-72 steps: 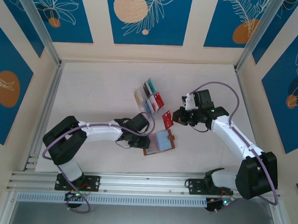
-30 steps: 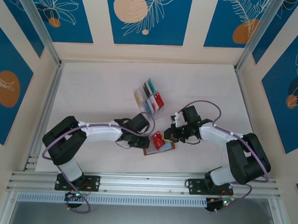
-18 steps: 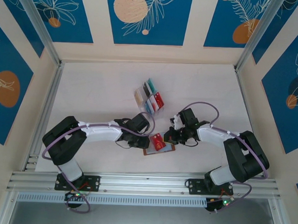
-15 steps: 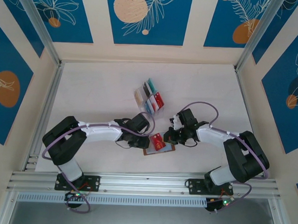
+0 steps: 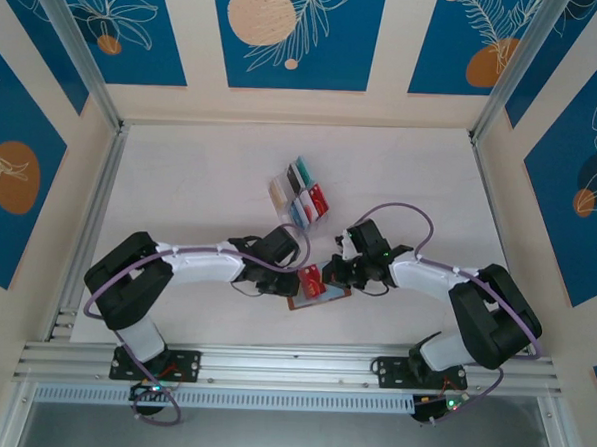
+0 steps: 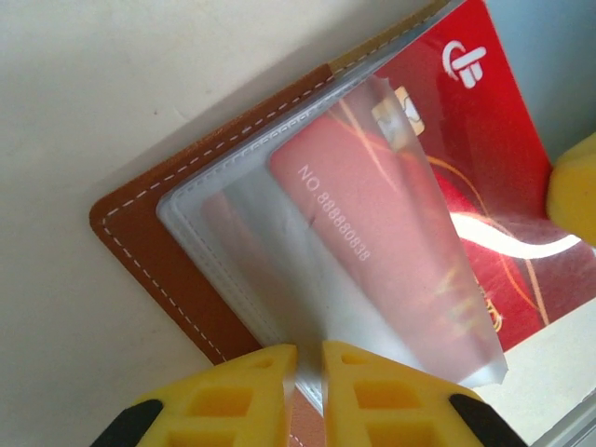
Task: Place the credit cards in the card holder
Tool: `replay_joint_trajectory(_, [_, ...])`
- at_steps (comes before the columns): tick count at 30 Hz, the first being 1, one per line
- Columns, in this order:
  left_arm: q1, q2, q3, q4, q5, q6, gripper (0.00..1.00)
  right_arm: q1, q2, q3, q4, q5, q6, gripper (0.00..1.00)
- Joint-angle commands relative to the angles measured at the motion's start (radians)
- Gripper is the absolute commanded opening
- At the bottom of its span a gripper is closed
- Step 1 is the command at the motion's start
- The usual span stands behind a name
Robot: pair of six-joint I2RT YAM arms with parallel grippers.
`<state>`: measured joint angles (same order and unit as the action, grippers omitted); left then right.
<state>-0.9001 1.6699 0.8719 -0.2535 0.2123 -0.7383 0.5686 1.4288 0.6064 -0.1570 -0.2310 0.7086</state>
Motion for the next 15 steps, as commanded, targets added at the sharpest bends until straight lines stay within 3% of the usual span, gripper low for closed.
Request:
replay_joint_trajectory(1, [-0.003,0.015,-0.040,-0.050,-0.027,-0.015,0.16,0.024,0.007,0.002,0.000,0.010,0.014,0.00])
replay_joint_trajectory(15, [-0.005,0.002,-0.031,-0.030,-0.009,-0.023,0.16,0.096,0.084,0.024,0.052,0.000,0.067,0.00])
